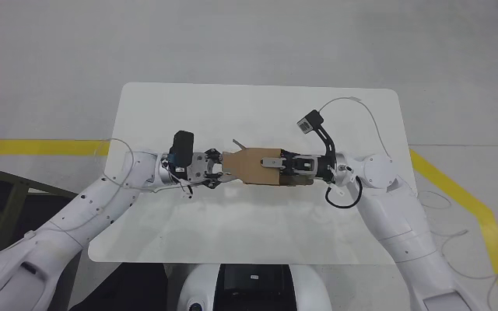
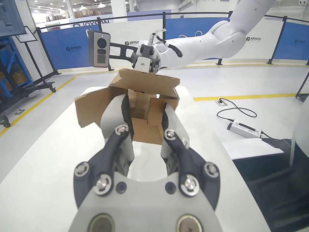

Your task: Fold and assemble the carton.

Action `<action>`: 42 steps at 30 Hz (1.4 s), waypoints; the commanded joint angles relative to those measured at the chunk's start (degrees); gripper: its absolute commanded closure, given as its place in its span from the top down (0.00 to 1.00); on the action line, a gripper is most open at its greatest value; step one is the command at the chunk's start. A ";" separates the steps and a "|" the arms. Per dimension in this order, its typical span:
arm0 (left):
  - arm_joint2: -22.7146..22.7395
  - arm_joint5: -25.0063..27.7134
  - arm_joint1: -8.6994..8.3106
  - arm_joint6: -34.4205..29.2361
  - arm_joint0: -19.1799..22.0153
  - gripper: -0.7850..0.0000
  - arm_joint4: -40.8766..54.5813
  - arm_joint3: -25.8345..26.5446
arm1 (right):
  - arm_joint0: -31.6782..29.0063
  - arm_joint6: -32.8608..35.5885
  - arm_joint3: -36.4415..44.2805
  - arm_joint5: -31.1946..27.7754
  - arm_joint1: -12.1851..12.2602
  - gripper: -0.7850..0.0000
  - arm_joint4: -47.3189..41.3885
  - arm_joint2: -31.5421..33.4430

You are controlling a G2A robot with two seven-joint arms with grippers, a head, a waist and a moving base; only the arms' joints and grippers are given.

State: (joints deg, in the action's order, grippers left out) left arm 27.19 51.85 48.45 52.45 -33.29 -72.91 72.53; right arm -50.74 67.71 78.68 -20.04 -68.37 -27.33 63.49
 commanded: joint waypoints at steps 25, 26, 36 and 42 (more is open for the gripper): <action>-2.50 -2.71 0.87 2.70 1.82 0.15 -6.10 0.45 | -0.29 -0.54 0.59 0.01 0.25 0.00 -0.43 -0.07; -2.57 -2.73 0.89 2.72 1.86 0.15 -6.16 0.51 | -0.31 -0.52 0.53 -0.04 0.25 0.00 -0.45 -0.09; -3.16 -3.01 1.07 3.00 2.20 0.14 -6.72 1.22 | -0.44 -0.68 0.30 -0.37 0.32 0.00 -0.71 -0.07; -2.94 -3.65 0.99 3.63 2.23 0.18 -6.55 0.05 | -0.43 -0.80 0.06 -0.47 0.37 0.00 -0.98 0.06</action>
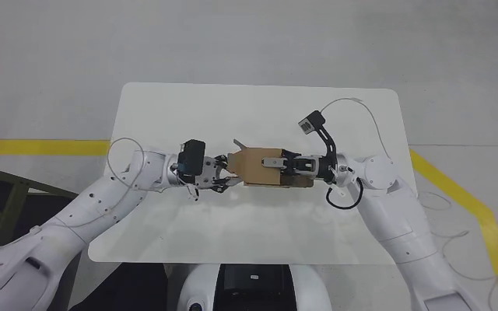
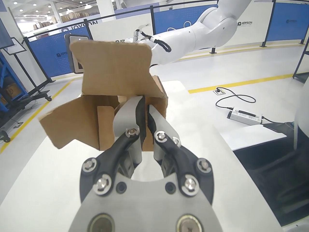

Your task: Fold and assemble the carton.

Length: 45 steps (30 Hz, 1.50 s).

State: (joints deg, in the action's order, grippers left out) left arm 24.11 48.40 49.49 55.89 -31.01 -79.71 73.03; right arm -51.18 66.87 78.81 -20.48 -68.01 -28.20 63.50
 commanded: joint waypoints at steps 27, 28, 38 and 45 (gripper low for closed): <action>7.97 -2.05 -0.97 2.04 -2.14 1.00 8.23 -9.53 | 0.18 3.38 -0.15 -0.98 0.07 0.00 2.65 -2.49; 8.18 -1.87 -0.79 1.86 -2.15 1.00 8.65 -9.78 | 0.24 3.63 -0.15 -0.98 0.05 0.00 2.78 -2.76; 8.83 -1.25 1.67 -1.94 -1.41 1.00 8.98 -11.14 | 0.99 4.81 0.71 -1.05 -0.41 0.00 2.70 -5.44; 9.05 1.13 2.60 -1.14 -1.42 1.00 5.45 -10.89 | 0.85 3.16 0.95 -1.11 -0.21 0.00 1.91 -4.14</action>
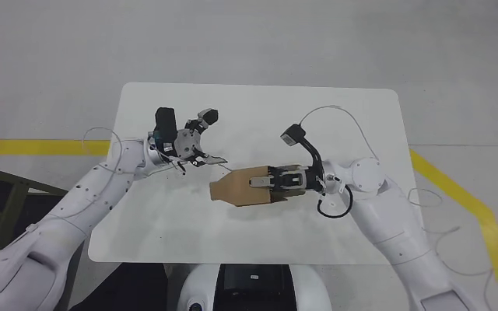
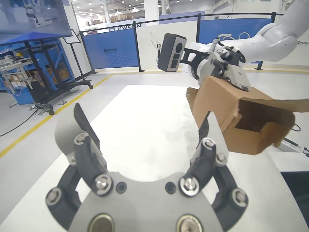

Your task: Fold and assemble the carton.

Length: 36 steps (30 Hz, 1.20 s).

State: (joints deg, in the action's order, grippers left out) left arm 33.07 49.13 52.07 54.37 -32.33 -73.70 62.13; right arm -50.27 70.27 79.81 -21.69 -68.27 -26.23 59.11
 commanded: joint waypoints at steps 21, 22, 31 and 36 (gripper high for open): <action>1.81 2.65 1.01 -1.87 -1.48 1.00 -4.31 3.38 | -0.54 -1.21 0.77 0.85 0.29 0.00 -1.17 1.03; 1.89 2.72 1.11 -1.94 -1.48 1.00 -4.33 3.34 | -0.60 -1.20 0.78 0.84 0.30 0.00 -1.20 1.02; 2.70 3.00 1.82 -2.22 -1.55 1.00 -5.21 3.36 | -0.78 -1.34 1.05 0.90 0.30 0.00 -1.08 0.73; 3.15 3.06 2.15 -2.28 -1.76 1.00 -5.87 3.44 | -0.78 -1.44 1.14 1.05 0.27 0.00 -1.05 0.49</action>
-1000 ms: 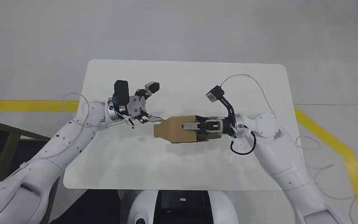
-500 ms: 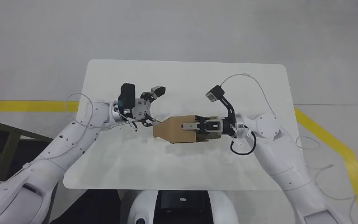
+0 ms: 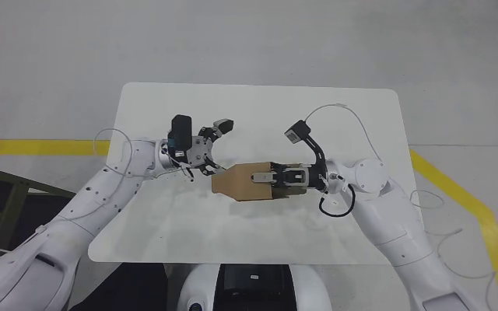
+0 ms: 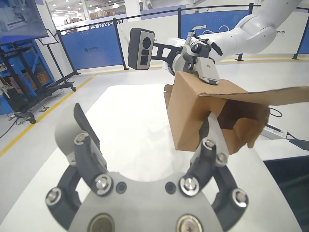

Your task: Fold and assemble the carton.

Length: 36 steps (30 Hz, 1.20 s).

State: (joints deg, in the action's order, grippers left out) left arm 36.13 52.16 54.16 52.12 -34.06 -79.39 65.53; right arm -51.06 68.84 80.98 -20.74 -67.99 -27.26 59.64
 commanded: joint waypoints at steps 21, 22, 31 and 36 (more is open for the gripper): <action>2.42 0.38 1.23 -0.38 -1.32 1.00 -2.99 0.74 | 0.27 -0.42 -1.01 0.14 -0.14 0.00 -0.81 -0.43; 2.52 0.37 1.28 -0.50 -1.36 1.00 -3.17 0.86 | 0.29 -0.43 -1.04 0.14 -0.14 0.00 -0.81 -0.45; 3.98 0.45 1.47 -0.45 -1.89 1.00 -4.22 0.90 | 0.29 -2.26 -2.55 -0.16 -0.01 0.00 -0.81 0.76; 5.40 -0.01 1.10 0.01 -3.19 1.00 -3.87 0.60 | 0.13 -3.85 -3.55 -0.25 0.28 0.00 -1.17 2.65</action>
State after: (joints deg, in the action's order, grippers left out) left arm 41.19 52.32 55.37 51.96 -36.98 -83.28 66.13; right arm -50.87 65.30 77.56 -20.98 -67.77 -28.29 61.87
